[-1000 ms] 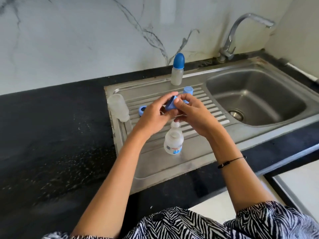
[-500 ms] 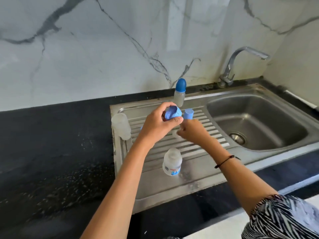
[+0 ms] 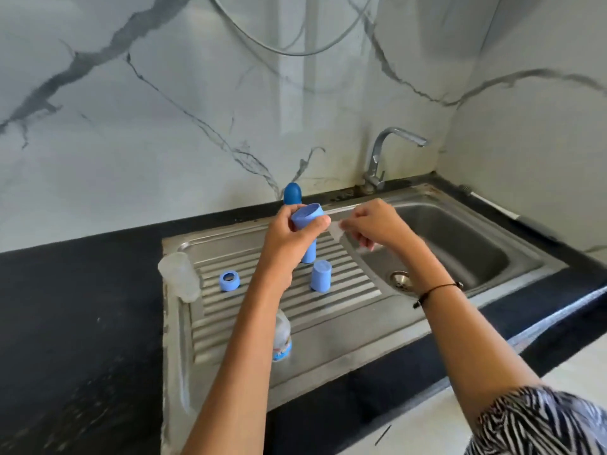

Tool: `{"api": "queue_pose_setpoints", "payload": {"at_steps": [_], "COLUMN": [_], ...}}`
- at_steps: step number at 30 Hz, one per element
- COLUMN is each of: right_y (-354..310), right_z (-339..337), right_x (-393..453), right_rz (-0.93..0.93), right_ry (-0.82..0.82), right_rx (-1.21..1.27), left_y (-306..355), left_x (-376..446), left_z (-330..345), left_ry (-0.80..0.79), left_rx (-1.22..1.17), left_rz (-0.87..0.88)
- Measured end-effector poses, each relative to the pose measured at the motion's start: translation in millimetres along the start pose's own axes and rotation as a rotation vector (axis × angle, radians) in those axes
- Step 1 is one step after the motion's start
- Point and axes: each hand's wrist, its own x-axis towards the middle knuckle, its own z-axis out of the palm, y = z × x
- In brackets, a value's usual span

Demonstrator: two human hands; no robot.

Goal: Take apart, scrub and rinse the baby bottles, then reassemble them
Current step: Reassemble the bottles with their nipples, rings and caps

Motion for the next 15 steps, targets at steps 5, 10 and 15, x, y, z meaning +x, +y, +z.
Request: {"api": "queue_pose_setpoints", "payload": {"at_steps": [5, 10, 15], "right_y": [25.3, 32.2, 15.4], "right_z": [-3.0, 8.0, 12.1], "right_x": [-14.6, -22.6, -34.8], "right_rz": [0.134, 0.116, 0.082], "right_ry": [0.034, 0.165, 0.099], "right_rx": [-0.041, 0.443, 0.648], "left_y": [-5.4, -33.5, -41.2], "left_x": [-17.5, -31.6, -36.5], "left_z": [18.1, 30.2, 40.1], "left_ry": [0.044, 0.078, 0.095], "left_rx": [-0.075, -0.079, -0.083], "left_rz": [0.011, -0.044, -0.104]}}
